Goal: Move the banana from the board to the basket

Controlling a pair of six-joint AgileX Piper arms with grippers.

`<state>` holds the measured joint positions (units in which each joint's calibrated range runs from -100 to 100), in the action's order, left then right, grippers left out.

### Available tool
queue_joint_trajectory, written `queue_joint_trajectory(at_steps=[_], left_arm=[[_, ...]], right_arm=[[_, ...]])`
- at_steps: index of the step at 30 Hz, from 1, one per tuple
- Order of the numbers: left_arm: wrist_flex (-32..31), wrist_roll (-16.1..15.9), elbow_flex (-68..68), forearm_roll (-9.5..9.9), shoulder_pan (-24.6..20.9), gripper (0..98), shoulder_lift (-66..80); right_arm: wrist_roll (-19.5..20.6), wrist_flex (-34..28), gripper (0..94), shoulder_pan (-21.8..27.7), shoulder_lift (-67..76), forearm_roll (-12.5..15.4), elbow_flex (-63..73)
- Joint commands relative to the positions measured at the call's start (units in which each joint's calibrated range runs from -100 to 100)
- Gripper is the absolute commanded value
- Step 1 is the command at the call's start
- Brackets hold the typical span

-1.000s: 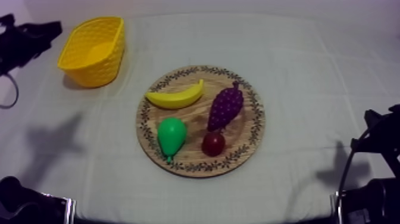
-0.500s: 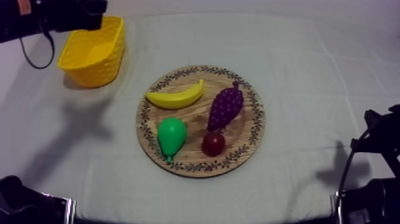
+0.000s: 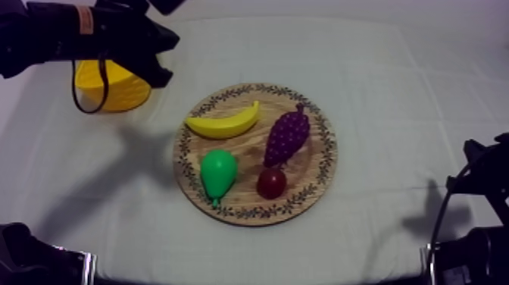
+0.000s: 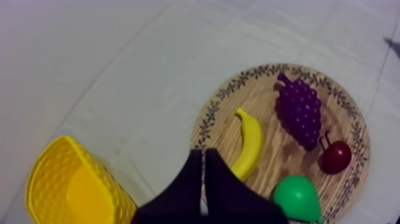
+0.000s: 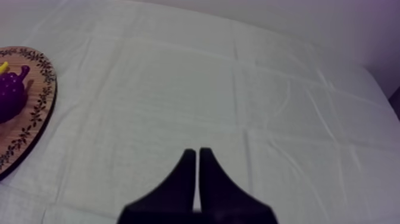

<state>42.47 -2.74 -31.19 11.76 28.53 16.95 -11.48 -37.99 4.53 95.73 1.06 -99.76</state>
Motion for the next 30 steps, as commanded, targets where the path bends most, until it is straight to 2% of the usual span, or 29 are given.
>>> queue_joint_trajectory(at_steps=[1,14,23,24,26,30], left_arm=[[0.1,0.0,-0.5,0.40,0.4,0.2,-0.6],[-4.9,-2.8,-10.6,2.41,2.2,3.4,-1.9],[-1.6,-3.3,-10.9,2.62,2.4,5.2,-2.2],[-1.8,-3.0,-11.1,2.90,2.4,9.8,-2.2],[-2.4,-2.9,-12.0,3.46,2.4,26.1,-2.2],[-2.7,0.6,-12.7,4.91,2.1,54.9,-2.3]], right_arm=[[0.0,0.0,0.3,0.0,0.0,0.0,0.0],[0.0,0.0,0.3,0.0,0.0,0.0,0.0],[0.0,0.0,0.3,0.0,0.0,0.0,0.0],[0.0,0.0,0.3,0.0,0.0,0.0,0.0],[0.0,0.0,0.3,0.0,0.0,0.0,0.0],[0.0,0.0,0.3,0.0,0.0,0.0,0.0]])
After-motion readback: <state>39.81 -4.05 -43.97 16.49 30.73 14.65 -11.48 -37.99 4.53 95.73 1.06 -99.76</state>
